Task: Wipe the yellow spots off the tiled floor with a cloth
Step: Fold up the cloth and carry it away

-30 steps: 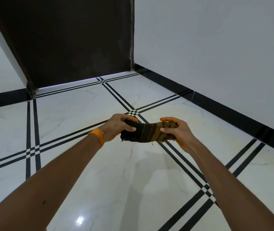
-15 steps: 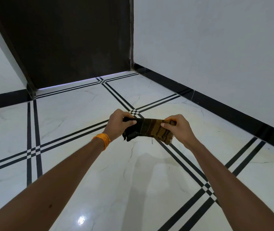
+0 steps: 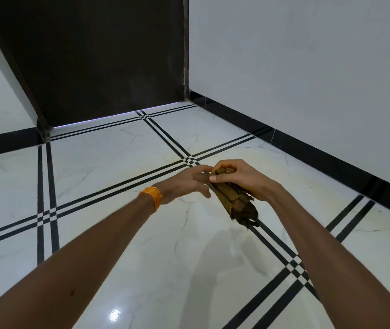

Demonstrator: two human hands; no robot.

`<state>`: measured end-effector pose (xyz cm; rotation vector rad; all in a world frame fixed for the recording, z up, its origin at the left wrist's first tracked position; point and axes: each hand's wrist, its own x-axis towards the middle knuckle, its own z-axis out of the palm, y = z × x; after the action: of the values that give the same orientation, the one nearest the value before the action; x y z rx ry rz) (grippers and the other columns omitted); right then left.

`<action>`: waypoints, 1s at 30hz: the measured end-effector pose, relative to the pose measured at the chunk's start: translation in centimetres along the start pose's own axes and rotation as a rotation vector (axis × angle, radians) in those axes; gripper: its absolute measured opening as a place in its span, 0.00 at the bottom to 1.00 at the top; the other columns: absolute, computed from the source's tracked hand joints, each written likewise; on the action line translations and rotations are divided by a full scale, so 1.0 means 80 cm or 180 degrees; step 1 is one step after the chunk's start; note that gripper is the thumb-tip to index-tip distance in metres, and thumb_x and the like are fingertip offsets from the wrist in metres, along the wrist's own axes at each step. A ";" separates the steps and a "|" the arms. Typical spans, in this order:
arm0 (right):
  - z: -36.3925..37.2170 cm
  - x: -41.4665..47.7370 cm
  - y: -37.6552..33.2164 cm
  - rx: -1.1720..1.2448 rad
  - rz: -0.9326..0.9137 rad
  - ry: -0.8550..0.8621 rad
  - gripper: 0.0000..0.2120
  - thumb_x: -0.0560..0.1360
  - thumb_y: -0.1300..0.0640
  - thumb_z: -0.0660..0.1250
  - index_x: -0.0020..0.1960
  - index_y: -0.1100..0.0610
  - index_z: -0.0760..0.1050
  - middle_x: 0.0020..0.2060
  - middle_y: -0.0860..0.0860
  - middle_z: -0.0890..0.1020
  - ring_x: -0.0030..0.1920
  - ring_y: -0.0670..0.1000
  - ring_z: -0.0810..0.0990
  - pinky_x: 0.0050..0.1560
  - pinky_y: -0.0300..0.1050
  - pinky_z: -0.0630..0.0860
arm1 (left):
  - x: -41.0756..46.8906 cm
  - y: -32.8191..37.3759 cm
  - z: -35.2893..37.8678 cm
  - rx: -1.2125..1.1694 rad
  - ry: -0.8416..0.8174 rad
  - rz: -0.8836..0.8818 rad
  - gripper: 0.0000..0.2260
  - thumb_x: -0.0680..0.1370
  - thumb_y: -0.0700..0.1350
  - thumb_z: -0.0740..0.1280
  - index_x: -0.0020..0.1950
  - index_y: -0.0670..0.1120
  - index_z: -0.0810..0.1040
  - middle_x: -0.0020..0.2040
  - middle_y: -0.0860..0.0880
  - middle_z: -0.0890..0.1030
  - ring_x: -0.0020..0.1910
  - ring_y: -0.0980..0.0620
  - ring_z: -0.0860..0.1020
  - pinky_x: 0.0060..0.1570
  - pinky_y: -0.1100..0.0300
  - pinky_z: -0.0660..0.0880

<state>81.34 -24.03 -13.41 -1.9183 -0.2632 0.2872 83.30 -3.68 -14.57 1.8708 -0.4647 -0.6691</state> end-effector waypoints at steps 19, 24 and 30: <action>-0.021 0.028 -0.004 -0.0497 -0.0415 0.2437 0.14 0.78 0.45 0.70 0.57 0.53 0.79 0.47 0.51 0.84 0.47 0.48 0.83 0.52 0.43 0.81 | 0.015 0.011 0.046 -0.1405 -0.0136 -0.0194 0.14 0.79 0.43 0.69 0.65 0.47 0.76 0.57 0.45 0.84 0.57 0.46 0.83 0.57 0.55 0.79; -0.007 -0.006 0.046 0.1525 0.1483 0.1537 0.29 0.80 0.35 0.59 0.59 0.61 0.77 0.56 0.61 0.83 0.52 0.58 0.83 0.50 0.51 0.82 | 0.021 0.015 0.034 -0.2272 0.0463 -0.0201 0.16 0.79 0.43 0.69 0.66 0.48 0.74 0.57 0.44 0.84 0.51 0.46 0.84 0.47 0.56 0.81; 0.024 -0.001 0.052 0.2499 0.0921 0.0289 0.28 0.80 0.35 0.59 0.66 0.56 0.79 0.59 0.58 0.84 0.61 0.59 0.82 0.64 0.54 0.78 | 0.034 0.004 0.041 -0.2130 0.0487 -0.0275 0.18 0.78 0.44 0.70 0.67 0.47 0.75 0.59 0.43 0.84 0.57 0.44 0.83 0.52 0.54 0.80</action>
<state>80.82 -23.85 -17.97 -1.1781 0.1783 0.4197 83.28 -7.78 -15.92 1.2946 -0.0406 -0.6337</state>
